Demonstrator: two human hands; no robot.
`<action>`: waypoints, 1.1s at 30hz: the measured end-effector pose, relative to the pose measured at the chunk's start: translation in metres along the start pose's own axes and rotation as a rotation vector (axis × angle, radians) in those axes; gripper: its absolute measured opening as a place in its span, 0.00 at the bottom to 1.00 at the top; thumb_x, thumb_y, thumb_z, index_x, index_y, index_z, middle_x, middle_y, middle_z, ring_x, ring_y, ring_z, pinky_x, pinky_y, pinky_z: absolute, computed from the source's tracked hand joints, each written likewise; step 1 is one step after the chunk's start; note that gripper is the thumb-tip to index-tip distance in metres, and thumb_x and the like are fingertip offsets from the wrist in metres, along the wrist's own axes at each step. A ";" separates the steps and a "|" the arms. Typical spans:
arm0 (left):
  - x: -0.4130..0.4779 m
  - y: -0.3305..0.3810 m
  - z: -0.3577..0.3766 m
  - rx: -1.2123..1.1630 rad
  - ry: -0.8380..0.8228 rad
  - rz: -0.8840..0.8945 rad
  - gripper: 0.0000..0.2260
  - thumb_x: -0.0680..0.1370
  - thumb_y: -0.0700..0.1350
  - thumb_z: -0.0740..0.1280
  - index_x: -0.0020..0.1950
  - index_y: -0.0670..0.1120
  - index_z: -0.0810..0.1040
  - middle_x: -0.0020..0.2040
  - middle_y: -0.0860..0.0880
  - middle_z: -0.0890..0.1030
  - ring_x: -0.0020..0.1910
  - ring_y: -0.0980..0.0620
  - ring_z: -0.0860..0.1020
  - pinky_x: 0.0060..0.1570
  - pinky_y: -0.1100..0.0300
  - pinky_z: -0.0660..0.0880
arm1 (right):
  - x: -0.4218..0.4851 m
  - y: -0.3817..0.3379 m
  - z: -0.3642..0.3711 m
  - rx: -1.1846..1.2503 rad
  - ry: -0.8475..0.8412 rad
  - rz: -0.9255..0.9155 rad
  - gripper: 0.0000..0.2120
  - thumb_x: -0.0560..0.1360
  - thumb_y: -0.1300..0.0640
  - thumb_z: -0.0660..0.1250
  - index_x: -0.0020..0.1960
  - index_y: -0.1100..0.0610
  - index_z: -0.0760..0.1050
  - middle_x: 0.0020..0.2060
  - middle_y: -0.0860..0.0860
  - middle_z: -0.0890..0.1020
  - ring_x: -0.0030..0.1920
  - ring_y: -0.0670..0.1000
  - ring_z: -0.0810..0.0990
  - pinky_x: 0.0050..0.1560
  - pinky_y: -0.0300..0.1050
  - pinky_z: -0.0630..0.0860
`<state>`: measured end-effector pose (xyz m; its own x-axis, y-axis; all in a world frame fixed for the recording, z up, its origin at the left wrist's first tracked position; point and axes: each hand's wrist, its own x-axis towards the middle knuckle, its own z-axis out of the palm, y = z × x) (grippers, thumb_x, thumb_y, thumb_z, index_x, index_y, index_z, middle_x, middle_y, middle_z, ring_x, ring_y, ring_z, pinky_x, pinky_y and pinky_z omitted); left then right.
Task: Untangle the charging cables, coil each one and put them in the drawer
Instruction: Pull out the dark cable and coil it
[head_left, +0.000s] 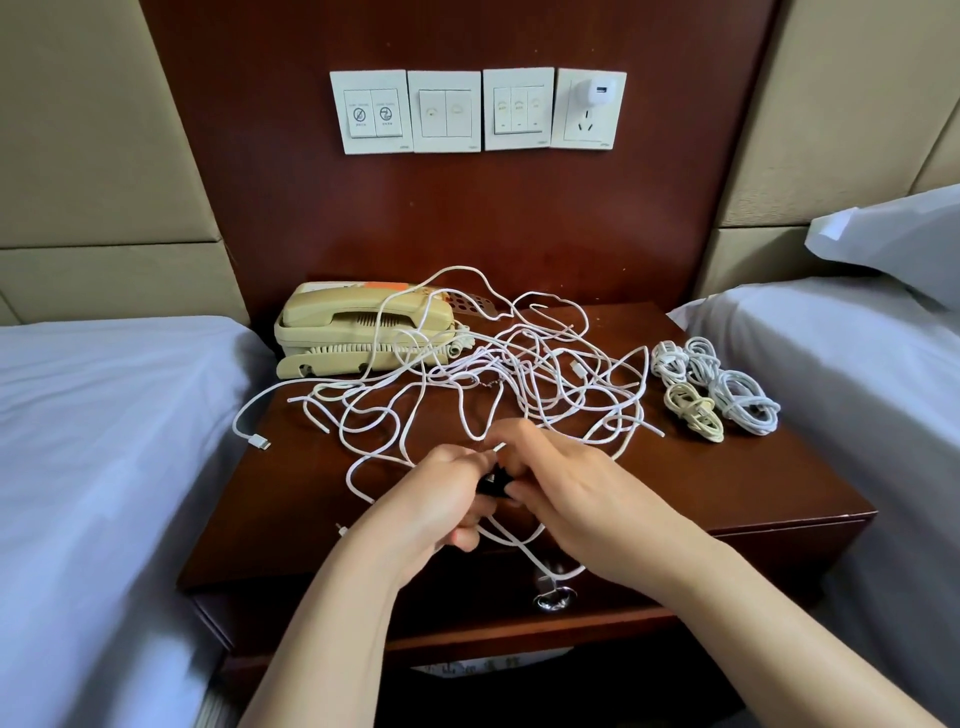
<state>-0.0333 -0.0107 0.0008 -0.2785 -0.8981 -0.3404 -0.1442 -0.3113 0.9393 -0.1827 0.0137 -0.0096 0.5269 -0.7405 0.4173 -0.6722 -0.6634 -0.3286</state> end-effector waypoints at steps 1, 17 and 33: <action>0.001 -0.001 0.000 0.008 0.007 -0.009 0.13 0.83 0.44 0.53 0.42 0.44 0.71 0.25 0.51 0.70 0.22 0.58 0.57 0.19 0.67 0.54 | 0.000 0.000 0.002 -0.002 0.001 -0.011 0.18 0.78 0.61 0.60 0.61 0.47 0.57 0.44 0.50 0.74 0.43 0.51 0.73 0.42 0.48 0.73; 0.003 0.003 0.011 -0.323 -0.016 0.048 0.10 0.82 0.45 0.54 0.44 0.42 0.69 0.23 0.51 0.63 0.19 0.58 0.57 0.19 0.67 0.56 | 0.005 0.005 0.011 0.195 0.459 0.224 0.03 0.74 0.58 0.68 0.41 0.55 0.77 0.34 0.44 0.77 0.36 0.45 0.75 0.36 0.34 0.69; 0.005 0.007 0.020 -0.297 0.254 0.178 0.17 0.82 0.48 0.53 0.38 0.45 0.72 0.18 0.52 0.72 0.22 0.55 0.72 0.35 0.58 0.70 | 0.023 -0.011 0.025 0.126 0.427 0.226 0.02 0.74 0.61 0.63 0.46 0.57 0.74 0.39 0.48 0.75 0.35 0.47 0.72 0.34 0.43 0.71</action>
<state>-0.0544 -0.0109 0.0049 -0.0259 -0.9823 -0.1856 0.1753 -0.1872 0.9665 -0.1505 0.0013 -0.0176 0.0972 -0.7746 0.6249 -0.6627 -0.5188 -0.5400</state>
